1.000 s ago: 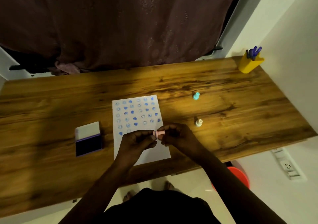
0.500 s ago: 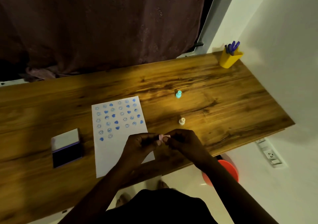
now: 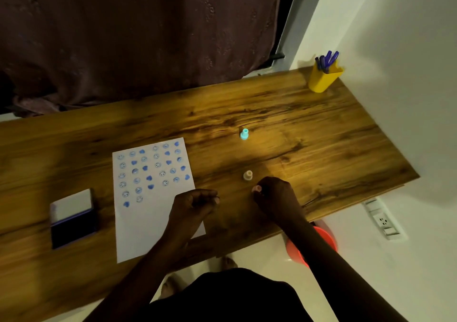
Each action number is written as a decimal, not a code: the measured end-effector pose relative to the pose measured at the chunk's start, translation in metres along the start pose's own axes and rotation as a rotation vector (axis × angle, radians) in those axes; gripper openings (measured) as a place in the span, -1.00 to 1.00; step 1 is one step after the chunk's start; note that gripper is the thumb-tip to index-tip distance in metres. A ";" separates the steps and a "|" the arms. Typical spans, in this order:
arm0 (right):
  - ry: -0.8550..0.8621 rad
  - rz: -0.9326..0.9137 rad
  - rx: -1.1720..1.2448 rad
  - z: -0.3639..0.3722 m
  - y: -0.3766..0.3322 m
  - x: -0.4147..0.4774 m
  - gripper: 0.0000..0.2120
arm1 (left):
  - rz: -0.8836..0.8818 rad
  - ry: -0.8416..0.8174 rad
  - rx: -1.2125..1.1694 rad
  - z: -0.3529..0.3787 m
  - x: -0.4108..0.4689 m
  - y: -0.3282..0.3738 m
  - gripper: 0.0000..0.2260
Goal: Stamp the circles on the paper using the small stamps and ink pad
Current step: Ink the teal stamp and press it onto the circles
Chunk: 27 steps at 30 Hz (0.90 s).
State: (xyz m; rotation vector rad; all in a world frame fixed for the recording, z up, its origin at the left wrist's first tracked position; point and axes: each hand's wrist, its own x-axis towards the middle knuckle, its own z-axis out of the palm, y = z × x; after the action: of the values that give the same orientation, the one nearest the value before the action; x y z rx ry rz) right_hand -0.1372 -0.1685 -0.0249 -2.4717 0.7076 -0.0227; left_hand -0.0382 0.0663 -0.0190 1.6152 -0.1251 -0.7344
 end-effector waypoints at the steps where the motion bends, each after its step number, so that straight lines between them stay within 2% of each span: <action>1: -0.003 -0.007 0.003 0.002 0.001 0.002 -0.86 | 0.003 0.007 -0.010 0.001 0.001 0.000 -0.80; 5: -0.013 -0.010 0.027 0.004 0.004 0.007 -0.88 | 0.009 0.017 -0.004 0.007 0.006 0.000 -0.75; 8: -0.036 -0.026 0.035 0.001 0.003 0.009 -0.86 | 0.002 0.028 0.011 0.012 0.009 0.004 -0.84; 10: -0.039 -0.024 0.055 -0.003 0.003 0.009 -0.80 | 0.002 0.023 0.016 0.013 0.011 0.004 -0.76; 13: -0.022 0.005 0.094 -0.013 -0.001 0.012 -0.65 | -0.003 0.032 0.028 0.014 0.014 0.005 -0.75; 16: 0.061 0.039 0.163 -0.028 -0.007 0.024 -0.65 | -0.002 0.060 0.009 0.011 0.015 0.006 -0.75; 19: 0.153 -0.025 0.129 -0.041 -0.013 0.051 -0.73 | 0.001 0.082 -0.010 0.008 0.015 0.007 -0.82; 23: 0.082 -0.026 0.103 -0.044 -0.027 0.099 -0.64 | -0.012 0.125 -0.068 0.005 0.010 0.009 -0.82; 27: 0.060 -0.111 -0.002 -0.035 -0.040 0.143 -0.60 | -0.007 0.153 -0.100 0.002 0.004 0.011 -0.79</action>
State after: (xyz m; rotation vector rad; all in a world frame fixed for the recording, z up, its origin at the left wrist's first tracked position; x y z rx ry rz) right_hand -0.0009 -0.2286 0.0059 -2.5184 0.5941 -0.1389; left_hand -0.0319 0.0601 -0.0100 1.5702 0.0278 -0.6106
